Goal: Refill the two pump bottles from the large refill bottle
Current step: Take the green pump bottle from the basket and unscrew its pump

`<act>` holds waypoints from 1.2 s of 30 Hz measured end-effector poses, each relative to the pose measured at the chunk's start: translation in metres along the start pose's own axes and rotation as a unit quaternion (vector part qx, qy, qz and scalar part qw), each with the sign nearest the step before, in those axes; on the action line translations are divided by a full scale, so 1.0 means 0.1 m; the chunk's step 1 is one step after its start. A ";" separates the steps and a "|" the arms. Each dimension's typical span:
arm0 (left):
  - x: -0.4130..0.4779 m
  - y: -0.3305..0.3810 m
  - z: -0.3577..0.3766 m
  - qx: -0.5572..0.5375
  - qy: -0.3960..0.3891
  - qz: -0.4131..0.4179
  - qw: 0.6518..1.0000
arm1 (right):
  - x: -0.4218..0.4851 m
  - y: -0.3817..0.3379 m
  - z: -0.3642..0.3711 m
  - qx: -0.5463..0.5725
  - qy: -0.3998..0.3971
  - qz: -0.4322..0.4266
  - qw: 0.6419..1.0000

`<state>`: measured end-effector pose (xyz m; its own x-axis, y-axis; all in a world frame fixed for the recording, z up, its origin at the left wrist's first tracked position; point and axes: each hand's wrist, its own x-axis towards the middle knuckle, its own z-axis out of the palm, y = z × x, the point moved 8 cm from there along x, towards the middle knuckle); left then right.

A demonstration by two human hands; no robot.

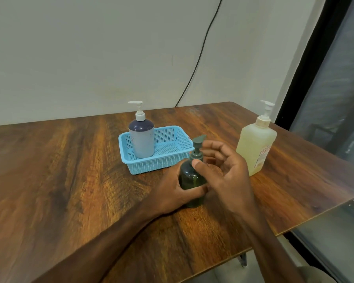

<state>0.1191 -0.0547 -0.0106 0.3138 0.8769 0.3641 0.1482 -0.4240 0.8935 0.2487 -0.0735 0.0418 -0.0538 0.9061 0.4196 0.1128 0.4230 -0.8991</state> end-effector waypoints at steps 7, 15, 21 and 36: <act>0.01 -0.05 -0.01 0.016 -0.009 -0.005 1.000 | 0.01 -0.07 0.02 -0.084 0.022 -0.004 0.996; 0.00 -0.02 -0.01 0.016 0.001 0.011 1.000 | 0.01 -0.04 0.00 -0.061 -0.015 0.002 0.998; 0.01 -0.04 -0.01 0.026 0.001 0.004 1.000 | 0.02 -0.10 0.00 -0.103 0.025 -0.013 0.994; -0.01 -0.06 -0.02 0.032 -0.001 -0.016 0.999 | 0.01 -0.21 -0.05 -0.117 0.016 -0.018 0.993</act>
<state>0.1161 -0.0526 -0.0158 0.3099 0.8899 0.3347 0.2185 -0.4092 0.8859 0.2513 -0.0811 0.0614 -0.0310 0.8886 0.4575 0.3393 0.4399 -0.8315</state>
